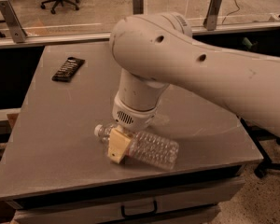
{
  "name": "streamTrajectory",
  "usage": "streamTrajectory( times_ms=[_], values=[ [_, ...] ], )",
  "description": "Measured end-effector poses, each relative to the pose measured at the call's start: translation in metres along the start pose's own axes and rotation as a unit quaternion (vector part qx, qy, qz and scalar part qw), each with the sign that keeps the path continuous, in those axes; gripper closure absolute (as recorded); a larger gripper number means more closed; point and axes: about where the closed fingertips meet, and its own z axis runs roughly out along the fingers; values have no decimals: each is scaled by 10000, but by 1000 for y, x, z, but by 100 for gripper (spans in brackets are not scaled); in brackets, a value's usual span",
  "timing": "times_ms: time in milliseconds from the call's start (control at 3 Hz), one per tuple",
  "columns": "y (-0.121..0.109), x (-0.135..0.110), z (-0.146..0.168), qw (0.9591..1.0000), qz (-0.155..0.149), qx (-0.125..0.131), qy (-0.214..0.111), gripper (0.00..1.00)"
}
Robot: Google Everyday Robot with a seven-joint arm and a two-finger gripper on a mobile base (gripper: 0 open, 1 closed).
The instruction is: Place water bottle upright
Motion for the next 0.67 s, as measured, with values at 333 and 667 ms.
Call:
streamTrajectory(
  times_ms=[333, 667],
  values=[
    [0, -1, -4, 10000, 0, 0, 0, 62],
    [1, -2, -10, 10000, 1, 1, -2, 86]
  ],
)
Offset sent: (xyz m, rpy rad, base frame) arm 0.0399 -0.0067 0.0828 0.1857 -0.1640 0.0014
